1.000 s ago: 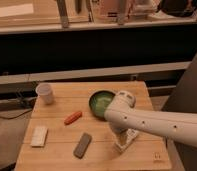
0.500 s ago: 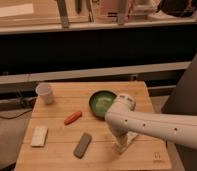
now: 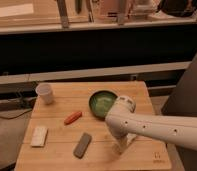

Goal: Push the eraser across the table

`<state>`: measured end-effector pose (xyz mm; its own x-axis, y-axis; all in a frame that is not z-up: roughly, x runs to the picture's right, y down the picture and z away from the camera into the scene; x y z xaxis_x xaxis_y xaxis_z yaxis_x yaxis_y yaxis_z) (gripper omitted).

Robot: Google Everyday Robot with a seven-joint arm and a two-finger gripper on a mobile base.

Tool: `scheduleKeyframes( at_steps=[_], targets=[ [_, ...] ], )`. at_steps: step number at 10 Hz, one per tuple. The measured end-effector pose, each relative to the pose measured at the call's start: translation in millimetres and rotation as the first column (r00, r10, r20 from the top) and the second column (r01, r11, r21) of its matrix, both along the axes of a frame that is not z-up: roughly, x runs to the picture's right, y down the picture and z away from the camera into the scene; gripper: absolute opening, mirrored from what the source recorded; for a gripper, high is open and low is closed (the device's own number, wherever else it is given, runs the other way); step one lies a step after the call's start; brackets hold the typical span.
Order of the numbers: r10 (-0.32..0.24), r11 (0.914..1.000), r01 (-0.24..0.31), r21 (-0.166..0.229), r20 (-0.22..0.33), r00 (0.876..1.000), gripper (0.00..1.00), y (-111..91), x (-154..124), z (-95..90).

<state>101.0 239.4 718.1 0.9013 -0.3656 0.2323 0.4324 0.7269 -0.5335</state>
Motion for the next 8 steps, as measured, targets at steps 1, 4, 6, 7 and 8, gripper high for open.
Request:
scheduleKeyframes(
  at_steps=[1, 4, 6, 7, 8],
  targets=[
    [-0.002, 1.0, 0.002, -0.001, 0.002, 1.0, 0.8, 1, -1, 0.2],
    [-0.012, 0.9999, 0.012, -0.006, 0.015, 1.0, 0.8, 6, -2, 1.9],
    [-0.016, 0.9998, 0.016, -0.008, 0.021, 1.0, 0.73, 9, -2, 3.5],
    [-0.016, 0.9998, 0.016, -0.009, 0.022, 1.0, 0.62, 10, -1, 4.3],
    [-0.018, 0.9998, 0.018, -0.01, 0.024, 1.0, 0.54, 12, -1, 5.3]
  ],
)
